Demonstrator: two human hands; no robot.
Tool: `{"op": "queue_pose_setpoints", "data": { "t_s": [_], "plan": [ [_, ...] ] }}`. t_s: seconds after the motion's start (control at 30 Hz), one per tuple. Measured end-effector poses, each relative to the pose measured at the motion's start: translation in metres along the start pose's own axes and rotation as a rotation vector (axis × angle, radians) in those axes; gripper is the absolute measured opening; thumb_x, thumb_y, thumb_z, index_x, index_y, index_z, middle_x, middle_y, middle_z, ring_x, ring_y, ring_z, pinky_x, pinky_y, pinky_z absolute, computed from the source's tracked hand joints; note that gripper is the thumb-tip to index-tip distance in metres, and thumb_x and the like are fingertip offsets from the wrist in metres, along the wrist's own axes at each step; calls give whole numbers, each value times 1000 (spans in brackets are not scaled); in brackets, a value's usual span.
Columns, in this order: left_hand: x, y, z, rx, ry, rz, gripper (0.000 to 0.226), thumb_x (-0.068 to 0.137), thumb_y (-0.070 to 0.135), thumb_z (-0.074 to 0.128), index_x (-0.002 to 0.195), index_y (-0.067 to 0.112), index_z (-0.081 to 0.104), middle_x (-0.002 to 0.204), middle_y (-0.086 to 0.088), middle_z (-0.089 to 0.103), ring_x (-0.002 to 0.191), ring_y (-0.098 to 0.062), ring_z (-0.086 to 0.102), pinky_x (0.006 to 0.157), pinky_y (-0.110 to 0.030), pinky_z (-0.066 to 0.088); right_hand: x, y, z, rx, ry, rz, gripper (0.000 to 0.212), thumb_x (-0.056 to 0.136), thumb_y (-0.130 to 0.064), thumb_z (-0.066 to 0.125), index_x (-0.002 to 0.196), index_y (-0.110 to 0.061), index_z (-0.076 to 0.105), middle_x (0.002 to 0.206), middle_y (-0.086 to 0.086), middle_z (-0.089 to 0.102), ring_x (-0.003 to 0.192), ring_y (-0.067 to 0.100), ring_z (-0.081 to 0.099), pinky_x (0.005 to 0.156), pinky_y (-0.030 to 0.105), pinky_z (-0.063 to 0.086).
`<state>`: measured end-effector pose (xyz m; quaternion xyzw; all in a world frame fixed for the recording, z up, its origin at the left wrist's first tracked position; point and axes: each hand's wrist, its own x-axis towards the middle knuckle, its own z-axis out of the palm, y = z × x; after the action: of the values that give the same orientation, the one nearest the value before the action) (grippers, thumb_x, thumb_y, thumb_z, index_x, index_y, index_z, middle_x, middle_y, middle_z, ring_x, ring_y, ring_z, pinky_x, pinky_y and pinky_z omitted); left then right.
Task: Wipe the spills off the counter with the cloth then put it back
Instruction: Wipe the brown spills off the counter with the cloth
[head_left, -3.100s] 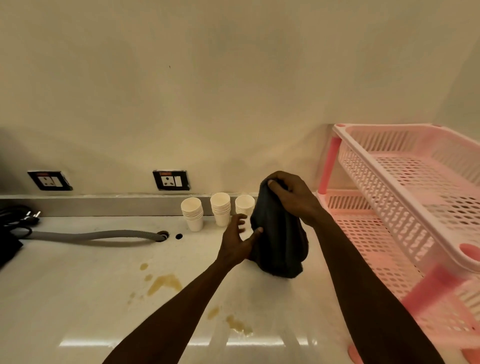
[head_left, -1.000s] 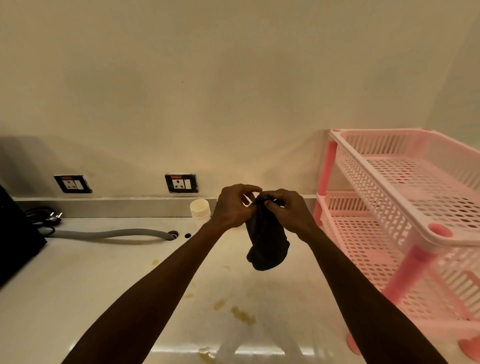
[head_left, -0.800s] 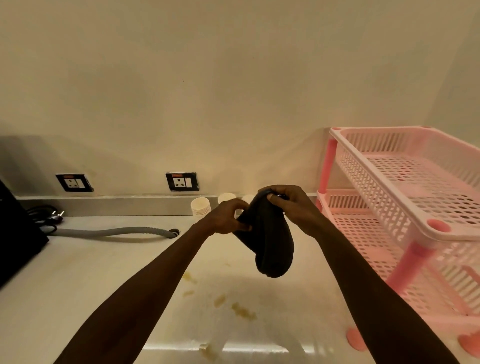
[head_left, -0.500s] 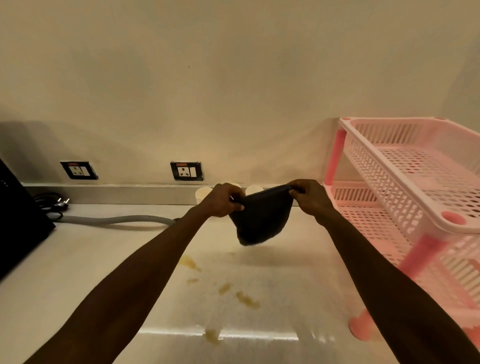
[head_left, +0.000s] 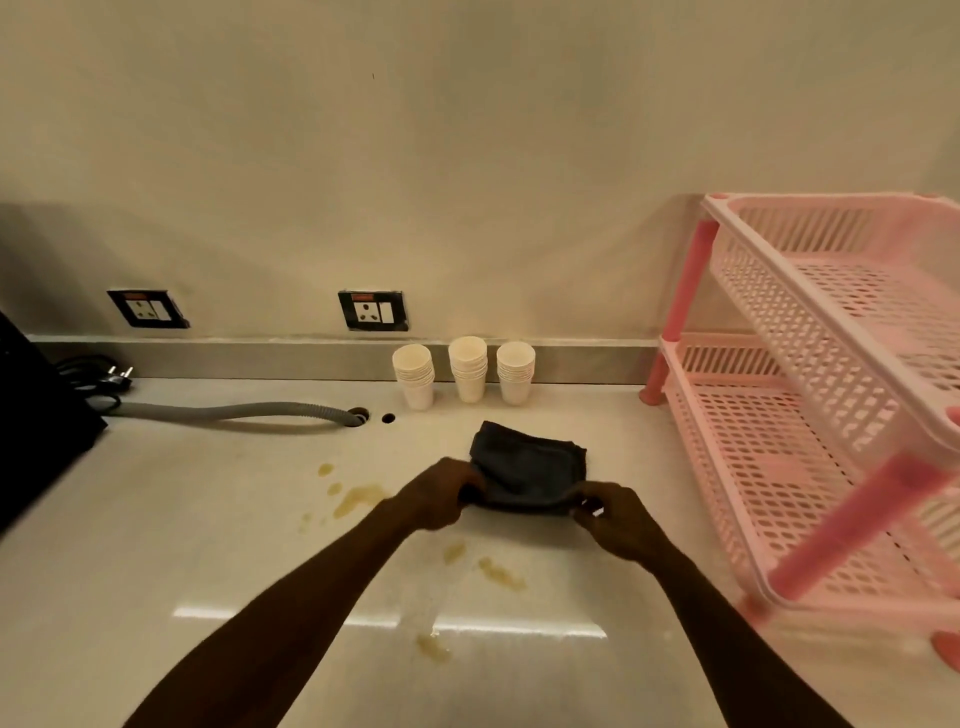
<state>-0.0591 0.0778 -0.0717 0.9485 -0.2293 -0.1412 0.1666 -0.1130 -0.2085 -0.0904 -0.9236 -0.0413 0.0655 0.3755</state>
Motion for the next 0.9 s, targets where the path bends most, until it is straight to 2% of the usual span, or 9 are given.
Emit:
{"op": "queue_pose_setpoints", "data": {
  "t_s": [0.17,0.2,0.27,0.37,0.47,0.53,0.7,0.83,0.9],
  "plan": [
    [-20,-13,26,-40,59,26,36,90,-1,56,121,11,69,127,-10,65,120,-28,55,104,-30,42,-1,4,9,-214,-170,-37,21,82,-22,74,103,-25,79,106,-6,74,81,-2,55,69,2,39],
    [-23,-13,28,-51,78,28,37,89,-1,57,122,11,69,127,-9,65,120,-27,55,104,-30,42,2,-2,8,-178,-157,-35,16,80,-24,74,94,-28,80,100,-7,76,78,-2,59,72,6,43],
    [-32,-14,32,-90,156,36,34,88,0,60,118,10,70,123,-10,67,116,-28,57,101,-31,44,13,-15,11,-82,-51,-46,8,83,-26,73,87,-24,79,91,1,78,78,4,67,77,27,55],
    [-54,-19,46,-188,386,27,24,87,-1,63,108,6,72,110,-12,71,105,-29,63,94,-33,49,32,-41,30,-105,118,-45,28,92,-35,64,107,-13,73,104,9,74,96,22,67,88,31,48],
    [-80,-30,63,-225,578,-47,18,89,3,66,105,8,74,106,-7,72,103,-25,64,93,-27,48,42,-62,63,-119,-20,-57,46,97,-36,58,135,-9,56,138,13,58,129,29,51,109,34,35],
    [-95,-38,71,-243,667,-110,17,88,6,69,103,13,74,104,-2,73,102,-19,65,92,-21,45,44,-67,82,-184,-85,-79,51,100,-36,52,145,-11,47,151,12,45,140,28,39,117,36,27],
    [-98,-38,60,-328,675,-154,15,91,19,71,105,19,75,99,5,74,89,-12,67,75,-30,55,67,-82,94,-159,234,-67,32,102,-26,50,127,-11,62,135,12,56,127,26,48,111,37,37],
    [-66,-20,44,-246,685,-98,15,93,15,68,105,10,75,102,-3,75,97,-21,68,89,-26,47,100,-90,77,-222,226,34,37,101,-30,53,132,-11,59,135,10,59,127,27,49,110,39,40],
    [-48,-12,36,-211,638,-76,18,94,14,64,108,7,74,107,-8,74,103,-26,65,94,-33,48,112,-92,70,-314,179,44,39,100,-34,53,132,-13,60,134,9,61,126,28,50,108,41,41]
  ]
}}
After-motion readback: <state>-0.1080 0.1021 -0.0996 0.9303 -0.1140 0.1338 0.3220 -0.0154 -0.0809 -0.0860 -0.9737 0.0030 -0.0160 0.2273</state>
